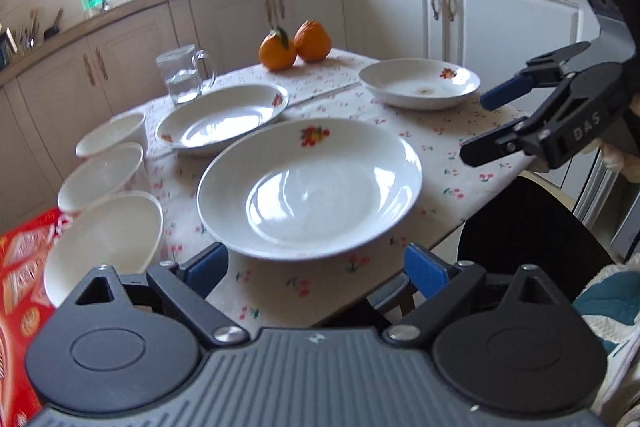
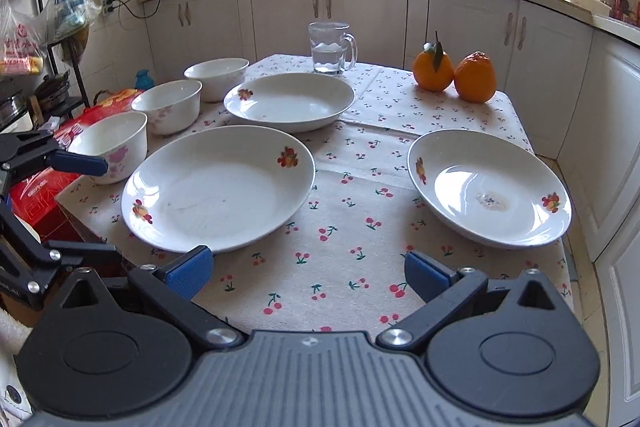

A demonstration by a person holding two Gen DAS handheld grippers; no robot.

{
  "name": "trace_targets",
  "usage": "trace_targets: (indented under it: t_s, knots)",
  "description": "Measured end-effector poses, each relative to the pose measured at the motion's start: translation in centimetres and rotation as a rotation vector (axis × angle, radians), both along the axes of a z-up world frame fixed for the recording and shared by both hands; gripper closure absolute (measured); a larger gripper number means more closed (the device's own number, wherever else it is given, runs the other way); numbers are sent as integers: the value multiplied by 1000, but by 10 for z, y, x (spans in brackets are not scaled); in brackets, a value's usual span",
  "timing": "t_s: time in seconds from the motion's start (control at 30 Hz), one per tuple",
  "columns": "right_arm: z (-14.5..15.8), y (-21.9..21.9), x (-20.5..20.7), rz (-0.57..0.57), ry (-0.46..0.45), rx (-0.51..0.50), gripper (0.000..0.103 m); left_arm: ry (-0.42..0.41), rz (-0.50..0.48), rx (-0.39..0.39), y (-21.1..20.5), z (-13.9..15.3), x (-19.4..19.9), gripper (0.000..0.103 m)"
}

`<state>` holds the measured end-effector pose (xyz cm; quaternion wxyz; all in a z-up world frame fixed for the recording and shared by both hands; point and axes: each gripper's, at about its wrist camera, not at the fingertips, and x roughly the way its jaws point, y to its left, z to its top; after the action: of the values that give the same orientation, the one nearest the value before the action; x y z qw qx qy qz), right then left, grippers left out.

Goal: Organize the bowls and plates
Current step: 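Reach the right gripper to the large white plate's rim and grasp it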

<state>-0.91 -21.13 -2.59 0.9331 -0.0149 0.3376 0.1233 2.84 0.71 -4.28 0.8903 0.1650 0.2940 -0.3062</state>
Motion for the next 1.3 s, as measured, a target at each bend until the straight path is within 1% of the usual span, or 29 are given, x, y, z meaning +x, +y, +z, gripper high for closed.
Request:
trace_targets:
  t_s: [0.07,0.2,0.3,0.47,0.57,0.63,0.77,0.97,1.13,1.3]
  knots:
    - [2,3,1,2,2,-8,0,22,18,-8,2,-6,4,8]
    - [7,9,7,19,13,-20,0,32,30,-10,1,-16,13,8]
    - [7,14,12,52,37,-26,0,54,37,-28,2,-22,19,8]
    - [6,22,23,87,60,-41,0,84,39,-57,2,-27,27,8]
    - [3,24,35,102,90,-40,0,96,43,-76,2,-29,30,7]
    - [1,25,42,115,107,-41,0,95,62,-73,0,-29,32,3]
    - [-1,28,55,153,117,-49,0,96,79,-74,-2,-30,33,0]
    - [-4,32,75,219,131,-53,0,101,110,-72,-4,-29,33,0]
    - [-5,30,91,276,151,-21,0,102,132,-70,-7,-29,34,0]
    - [-11,28,109,309,190,-4,0,101,130,-68,-10,-28,35,0]
